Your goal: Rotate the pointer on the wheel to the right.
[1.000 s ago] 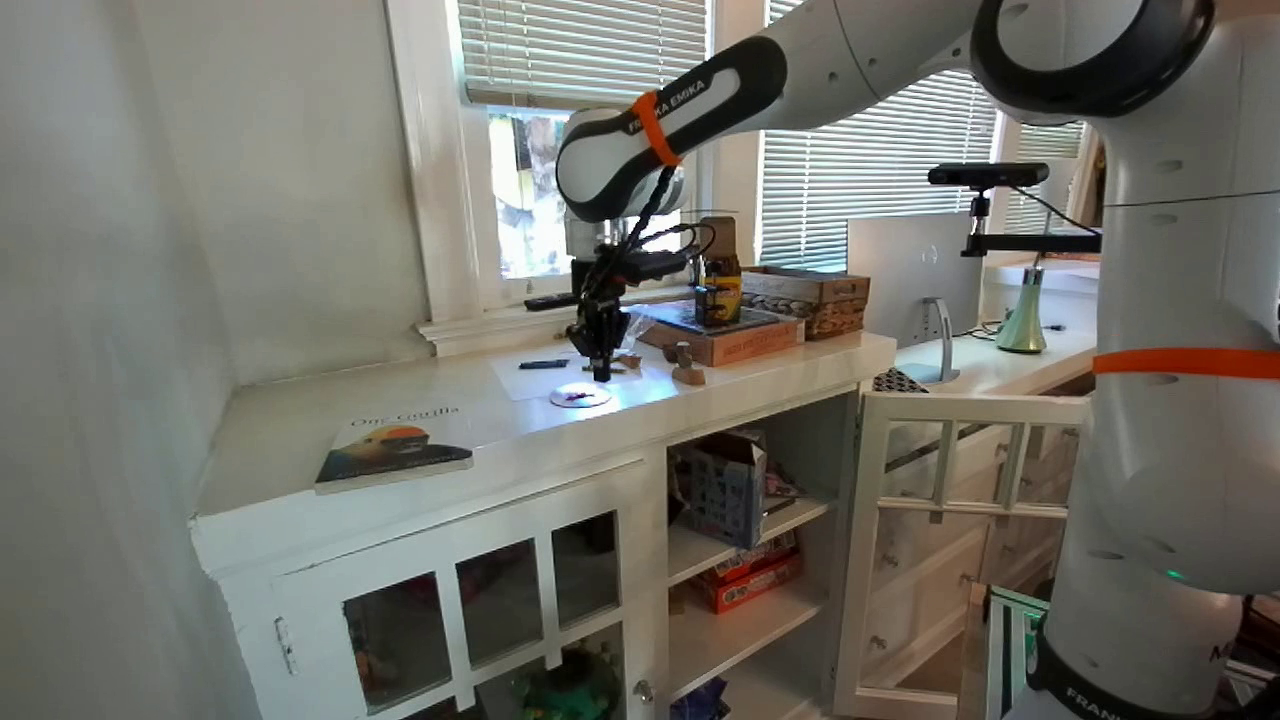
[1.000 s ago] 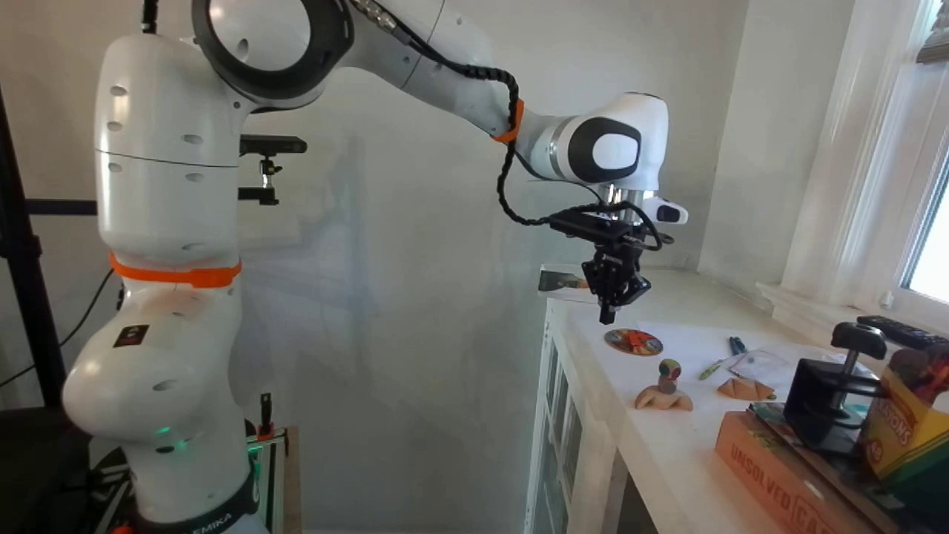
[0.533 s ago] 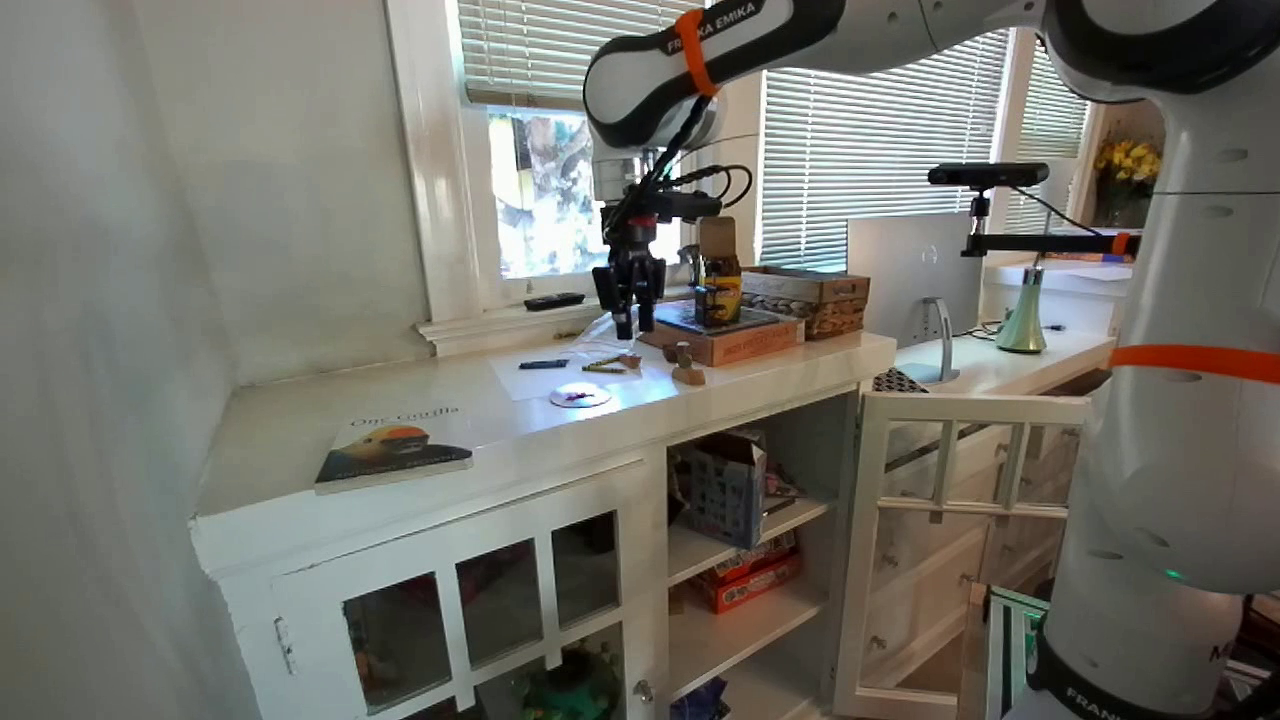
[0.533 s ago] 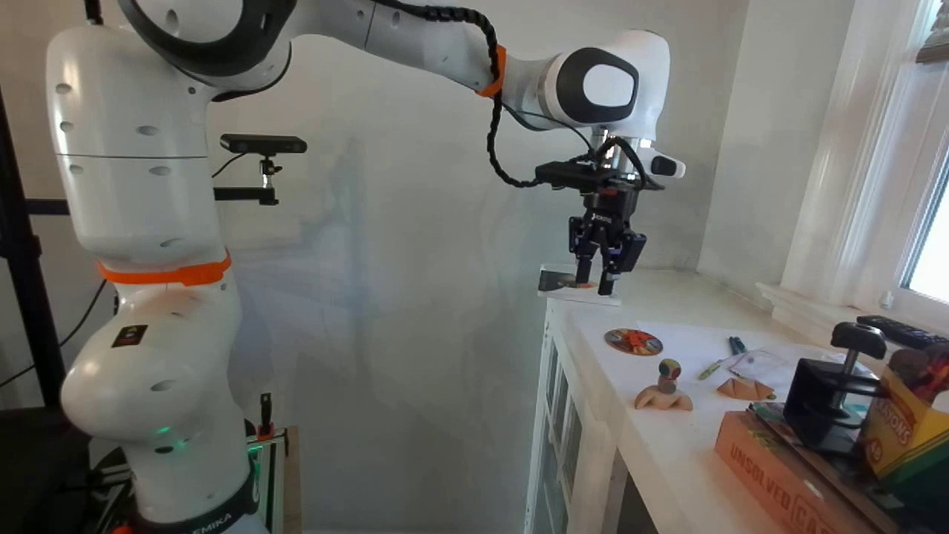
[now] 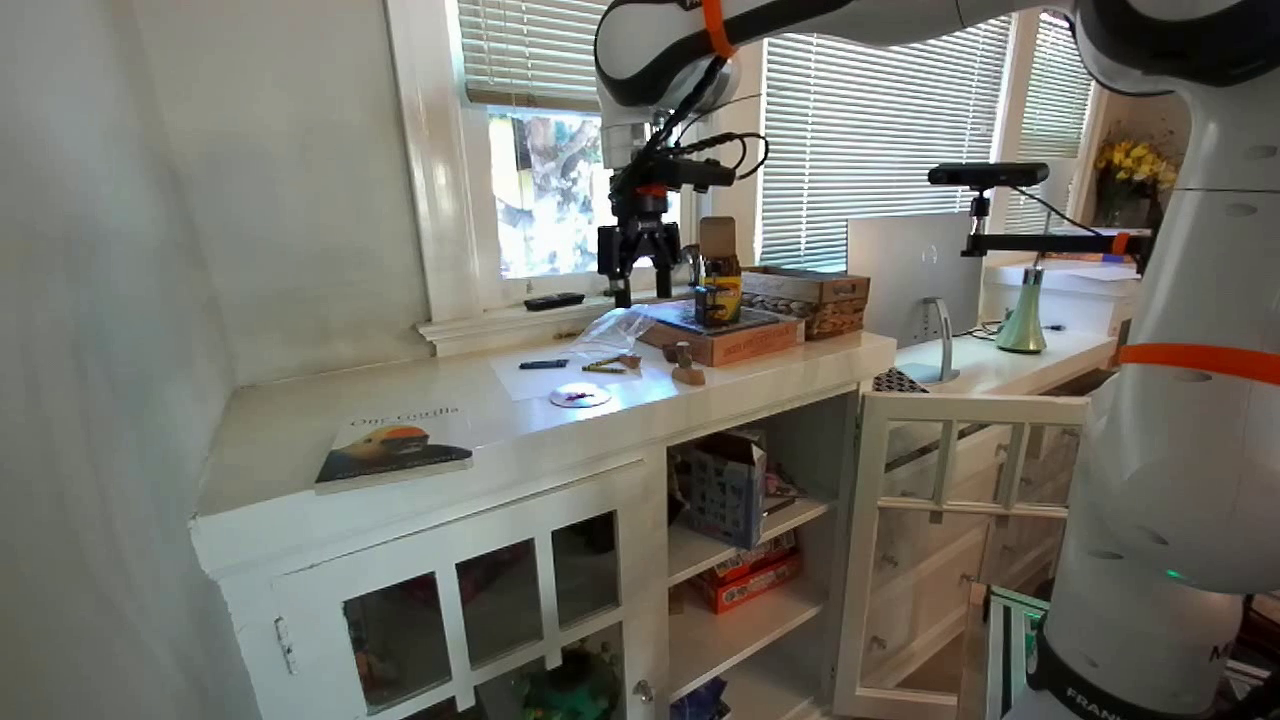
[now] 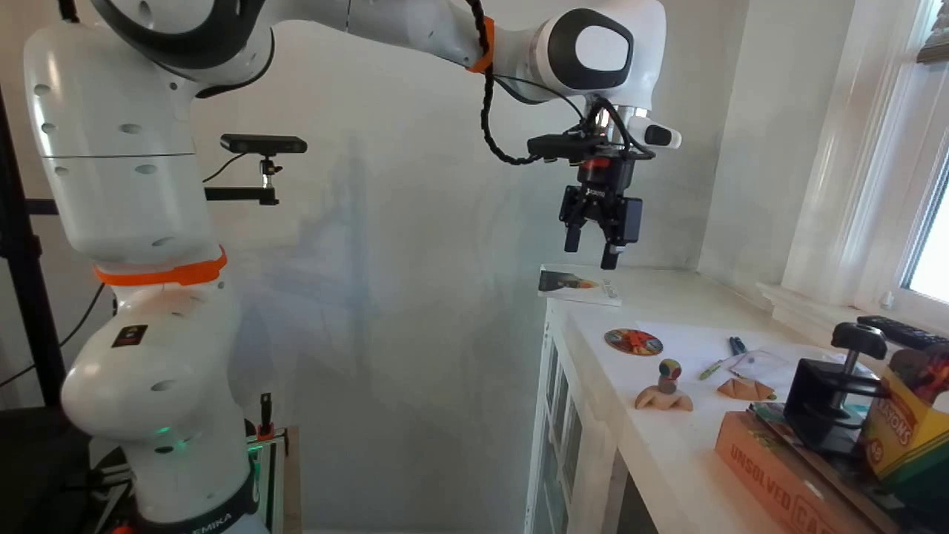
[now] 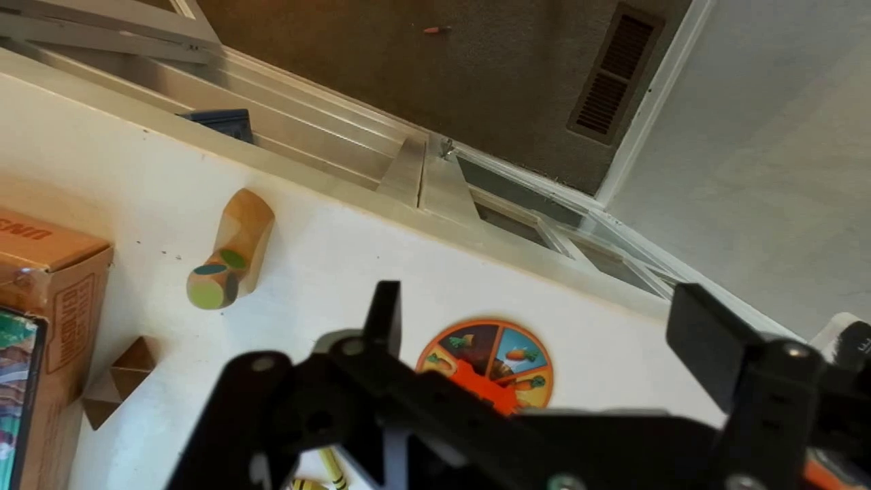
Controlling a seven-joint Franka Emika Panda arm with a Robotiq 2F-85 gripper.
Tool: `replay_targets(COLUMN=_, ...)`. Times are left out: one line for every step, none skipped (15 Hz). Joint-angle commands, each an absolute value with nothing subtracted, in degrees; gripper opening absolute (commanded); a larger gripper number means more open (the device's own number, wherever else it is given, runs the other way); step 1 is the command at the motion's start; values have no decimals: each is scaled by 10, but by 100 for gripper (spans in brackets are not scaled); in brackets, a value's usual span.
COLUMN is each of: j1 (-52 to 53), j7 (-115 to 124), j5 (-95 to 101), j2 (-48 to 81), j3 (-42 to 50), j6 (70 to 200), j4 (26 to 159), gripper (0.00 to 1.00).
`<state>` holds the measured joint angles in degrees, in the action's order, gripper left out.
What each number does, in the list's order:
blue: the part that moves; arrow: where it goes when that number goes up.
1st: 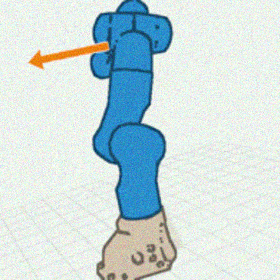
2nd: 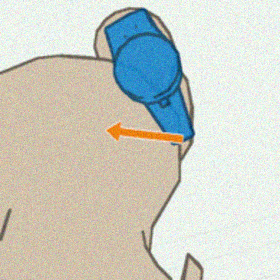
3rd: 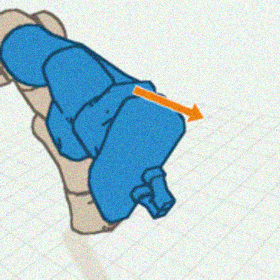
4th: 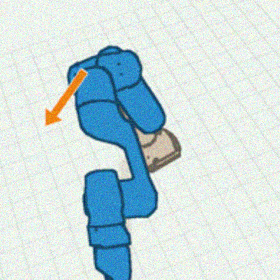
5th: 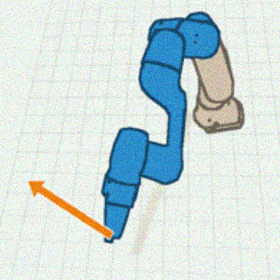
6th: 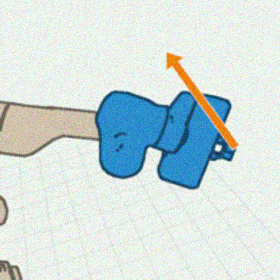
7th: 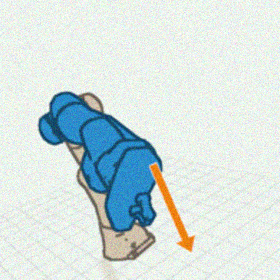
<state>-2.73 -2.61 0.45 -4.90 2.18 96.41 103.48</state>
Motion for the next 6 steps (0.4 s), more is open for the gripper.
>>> replay_targets(j1=-28, j7=-16, j5=3, j2=-61, j3=25, j6=963, j4=1047, gripper=100)
replay_targets(j1=-28, j7=-12, j5=5, j2=-67, j3=25, j6=969, j4=1054, gripper=100)
replay_targets(j1=-26, j7=-24, j5=5, j2=-49, j3=25, j6=963, j4=1033, gripper=100)
replay_targets(j1=-26, j7=-23, j5=5, j2=-50, j3=25, j6=963, j4=1034, gripper=100)
replay_targets(j1=-27, j7=-22, j5=5, j2=-51, j3=26, j6=963, j4=1034, gripper=100)
replay_targets(j1=-27, j7=-22, j5=5, j2=-51, j3=26, j6=963, j4=1034, gripper=100)
